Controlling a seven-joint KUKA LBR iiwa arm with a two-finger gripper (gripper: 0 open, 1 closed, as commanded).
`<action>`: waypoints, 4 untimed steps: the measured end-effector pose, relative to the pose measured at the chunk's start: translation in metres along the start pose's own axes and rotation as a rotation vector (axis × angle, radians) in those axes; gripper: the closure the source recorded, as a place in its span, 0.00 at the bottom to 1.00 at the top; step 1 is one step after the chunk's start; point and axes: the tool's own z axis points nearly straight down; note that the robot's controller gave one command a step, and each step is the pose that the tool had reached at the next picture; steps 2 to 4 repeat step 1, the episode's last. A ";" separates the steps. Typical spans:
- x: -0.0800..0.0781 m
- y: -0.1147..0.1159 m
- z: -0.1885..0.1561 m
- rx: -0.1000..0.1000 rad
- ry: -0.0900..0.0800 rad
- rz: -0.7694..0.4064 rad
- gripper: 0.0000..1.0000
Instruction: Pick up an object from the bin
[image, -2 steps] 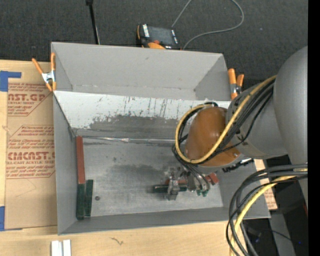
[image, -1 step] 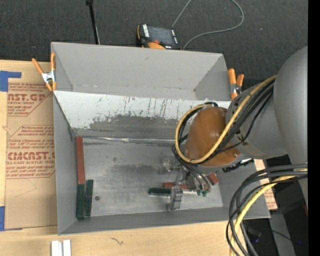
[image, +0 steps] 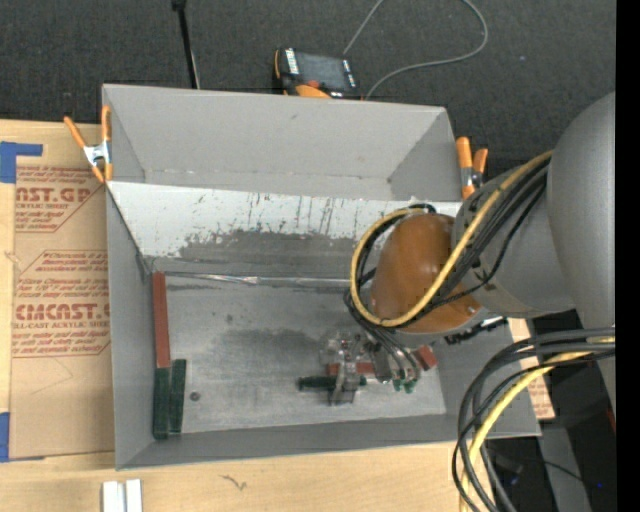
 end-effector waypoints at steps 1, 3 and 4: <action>-0.015 0.019 -0.144 -0.001 -0.009 0.012 1.00; -0.015 0.019 -0.144 -0.001 -0.009 0.012 1.00; -0.015 0.019 -0.144 -0.001 -0.009 0.012 1.00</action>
Offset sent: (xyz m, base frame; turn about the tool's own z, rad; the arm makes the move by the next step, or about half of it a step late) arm 0.0130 0.0187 0.1396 0.0129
